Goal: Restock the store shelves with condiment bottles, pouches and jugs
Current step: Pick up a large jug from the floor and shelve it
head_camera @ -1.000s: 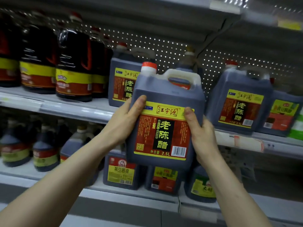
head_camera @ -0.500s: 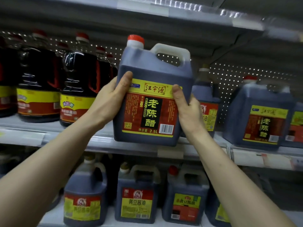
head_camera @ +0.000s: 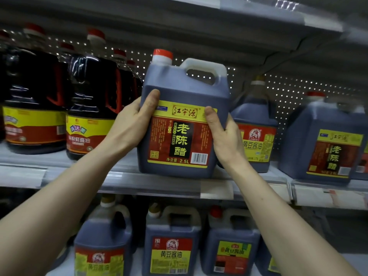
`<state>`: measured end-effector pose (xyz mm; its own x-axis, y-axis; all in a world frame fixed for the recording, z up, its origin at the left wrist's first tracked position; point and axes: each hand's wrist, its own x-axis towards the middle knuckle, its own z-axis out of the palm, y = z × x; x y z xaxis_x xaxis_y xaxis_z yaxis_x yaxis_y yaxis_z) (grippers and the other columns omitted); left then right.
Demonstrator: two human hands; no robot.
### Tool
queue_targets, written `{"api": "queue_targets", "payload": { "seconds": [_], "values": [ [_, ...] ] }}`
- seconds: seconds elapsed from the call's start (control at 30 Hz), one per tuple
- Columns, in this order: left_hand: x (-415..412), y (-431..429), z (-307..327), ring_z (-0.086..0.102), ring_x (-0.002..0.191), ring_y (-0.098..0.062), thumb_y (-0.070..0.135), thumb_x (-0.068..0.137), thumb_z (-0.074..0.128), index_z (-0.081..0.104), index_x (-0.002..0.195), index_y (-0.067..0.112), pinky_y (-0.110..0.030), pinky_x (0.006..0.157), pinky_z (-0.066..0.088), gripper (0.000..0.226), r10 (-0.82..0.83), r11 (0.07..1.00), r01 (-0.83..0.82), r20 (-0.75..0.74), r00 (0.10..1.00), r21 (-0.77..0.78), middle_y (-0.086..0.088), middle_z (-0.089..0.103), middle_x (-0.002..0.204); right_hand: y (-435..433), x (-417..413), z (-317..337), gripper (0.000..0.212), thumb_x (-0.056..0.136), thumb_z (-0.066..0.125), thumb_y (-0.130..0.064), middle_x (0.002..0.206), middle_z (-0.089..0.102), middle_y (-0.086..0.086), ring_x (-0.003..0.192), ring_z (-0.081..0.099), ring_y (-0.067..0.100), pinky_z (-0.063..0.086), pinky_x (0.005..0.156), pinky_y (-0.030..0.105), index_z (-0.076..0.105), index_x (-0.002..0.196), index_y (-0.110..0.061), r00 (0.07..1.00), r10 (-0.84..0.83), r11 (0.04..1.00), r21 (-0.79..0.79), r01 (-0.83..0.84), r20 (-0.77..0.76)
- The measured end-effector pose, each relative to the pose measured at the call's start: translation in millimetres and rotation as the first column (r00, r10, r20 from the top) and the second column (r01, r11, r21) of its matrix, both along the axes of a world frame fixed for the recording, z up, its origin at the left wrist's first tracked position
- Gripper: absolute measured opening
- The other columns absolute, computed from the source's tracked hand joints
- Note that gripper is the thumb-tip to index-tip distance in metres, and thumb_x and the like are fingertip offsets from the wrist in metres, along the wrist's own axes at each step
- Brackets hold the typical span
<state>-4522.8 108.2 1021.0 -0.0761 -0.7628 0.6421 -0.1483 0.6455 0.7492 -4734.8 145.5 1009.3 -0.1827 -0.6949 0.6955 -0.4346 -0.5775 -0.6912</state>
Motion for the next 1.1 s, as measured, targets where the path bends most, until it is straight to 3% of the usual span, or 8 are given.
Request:
{"api": "queue_targets", "payload": {
  "seconds": [0.13, 0.33, 0.47, 0.6, 0.67, 0.77, 0.93, 1.1],
  "values": [
    [1, -8, -4, 0.073, 0.081, -0.007, 0.088, 0.073, 0.037, 0.066, 0.094, 0.028, -0.043, 0.089, 0.055, 0.07, 0.033, 0.999, -0.033, 0.01, 0.999, 0.003, 0.011, 0.076, 0.088, -6, 2, -3, 0.05, 0.083, 0.051, -0.074, 0.107, 0.074, -0.008, 0.099, 0.071, 0.009, 0.056, 0.095, 0.041, 0.057, 0.117, -0.037, 1.0, -0.012, 1.0, -0.023, 0.011, -0.012],
    [-5, -12, -3, 0.071, 0.071, -0.009, 0.075, 0.09, 0.036, 0.061, 0.085, 0.001, -0.025, 0.069, 0.054, 0.078, 0.011, 0.997, -0.011, 0.002, 1.0, -0.078, -0.008, 0.071, 0.079, -7, 2, -7, 0.055, 0.087, 0.045, -0.074, 0.105, 0.072, -0.012, 0.093, 0.068, -0.002, 0.052, 0.077, 0.01, 0.056, 0.123, -0.034, 0.997, -0.065, 0.996, -0.057, 0.062, -0.048],
    [-11, -11, -5, 0.073, 0.093, -0.015, 0.086, 0.074, 0.041, 0.062, 0.112, 0.026, -0.044, 0.09, 0.055, 0.074, -0.082, 0.991, 0.095, -0.145, 0.986, 0.089, 0.0, 0.076, 0.101, -11, 4, -4, 0.03, 0.096, 0.043, -0.066, 0.113, 0.055, -0.002, 0.106, 0.057, 0.01, 0.043, 0.093, 0.024, 0.055, 0.1, -0.039, 0.985, -0.158, 0.983, -0.106, 0.15, -0.075],
    [-15, -13, -6, 0.074, 0.092, -0.017, 0.086, 0.071, 0.046, 0.06, 0.114, 0.027, -0.05, 0.092, 0.055, 0.074, -0.064, 0.991, 0.088, -0.219, 0.974, 0.104, 0.001, 0.076, 0.099, -15, 6, -2, 0.049, 0.094, 0.04, -0.067, 0.112, 0.051, -0.002, 0.106, 0.054, 0.009, 0.038, 0.089, 0.017, 0.063, 0.112, -0.027, 0.974, -0.211, 0.972, -0.129, 0.199, -0.088],
    [-17, -13, -6, 0.074, 0.09, -0.017, 0.086, 0.07, 0.047, 0.061, 0.112, 0.027, -0.049, 0.09, 0.056, 0.073, -0.068, 0.991, 0.093, -0.232, 0.97, 0.099, 0.001, 0.077, 0.098, -17, 4, -3, 0.034, 0.096, 0.042, -0.064, 0.109, 0.051, -0.005, 0.103, 0.055, 0.007, 0.04, 0.091, 0.019, 0.06, 0.102, -0.037, 0.973, -0.22, 0.966, -0.151, 0.208, -0.069],
    [-22, -15, -5, 0.075, 0.088, -0.017, 0.083, 0.075, 0.046, 0.061, 0.109, 0.026, -0.05, 0.089, 0.057, 0.067, -0.049, 0.994, 0.07, -0.23, 0.972, 0.083, 0.0, 0.077, 0.095, -21, 2, -1, 0.02, 0.097, 0.045, -0.061, 0.105, 0.051, -0.007, 0.096, 0.052, -0.006, 0.033, 0.081, 0.001, 0.051, 0.088, -0.044, 0.968, -0.243, 0.956, -0.185, 0.229, -0.062],
    [-26, -23, -4, 0.074, 0.088, -0.016, 0.083, 0.076, 0.042, 0.061, 0.108, 0.024, -0.049, 0.09, 0.056, 0.07, -0.005, 0.996, 0.022, -0.204, 0.979, 0.082, 0.0, 0.076, 0.095, -34, 1, -3, 0.025, 0.099, 0.046, -0.057, 0.107, 0.052, -0.003, 0.091, 0.052, 0.002, 0.032, 0.078, -0.002, 0.054, 0.093, -0.035, 0.957, -0.283, 0.942, -0.209, 0.264, -0.064],
    [-26, -32, -6, 0.072, 0.09, -0.011, 0.091, 0.067, 0.036, 0.061, 0.111, 0.028, -0.046, 0.091, 0.056, 0.08, 0.044, 0.997, -0.033, -0.187, 0.981, 0.064, 0.003, 0.075, 0.096, -46, 3, -5, 0.045, 0.095, 0.042, -0.065, 0.11, 0.049, -0.004, 0.099, 0.052, 0.005, 0.037, 0.084, 0.006, 0.058, 0.104, -0.024, 0.958, -0.284, 0.934, -0.239, 0.266, -0.044]
  ]
}}
